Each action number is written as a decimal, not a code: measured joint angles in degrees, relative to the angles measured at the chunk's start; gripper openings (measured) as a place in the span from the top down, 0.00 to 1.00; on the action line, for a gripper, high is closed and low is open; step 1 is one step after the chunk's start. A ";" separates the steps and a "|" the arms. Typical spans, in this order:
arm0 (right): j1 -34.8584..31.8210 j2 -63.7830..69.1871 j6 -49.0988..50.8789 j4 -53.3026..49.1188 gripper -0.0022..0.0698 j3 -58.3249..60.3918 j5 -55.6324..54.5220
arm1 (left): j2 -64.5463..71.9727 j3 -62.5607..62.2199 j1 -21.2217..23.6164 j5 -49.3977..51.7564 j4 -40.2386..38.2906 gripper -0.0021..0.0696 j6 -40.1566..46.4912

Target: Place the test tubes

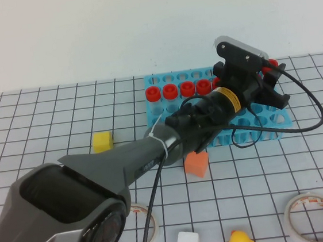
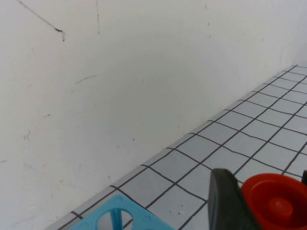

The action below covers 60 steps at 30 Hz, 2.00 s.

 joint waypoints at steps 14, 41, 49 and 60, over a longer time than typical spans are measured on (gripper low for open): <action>0.00 0.00 0.00 0.00 0.97 0.00 0.00 | -5.42 0.00 1.36 2.61 0.55 0.29 -0.45; 0.00 0.00 0.00 0.00 0.97 0.00 0.00 | -65.96 38.24 17.28 15.54 7.30 0.97 8.22; 0.00 0.00 0.00 0.00 0.97 0.00 0.00 | -90.26 65.95 25.91 15.40 -1.81 0.97 12.51; 0.00 0.00 0.00 0.00 0.97 0.00 0.00 | -121.65 91.02 27.86 21.99 -11.89 0.97 13.29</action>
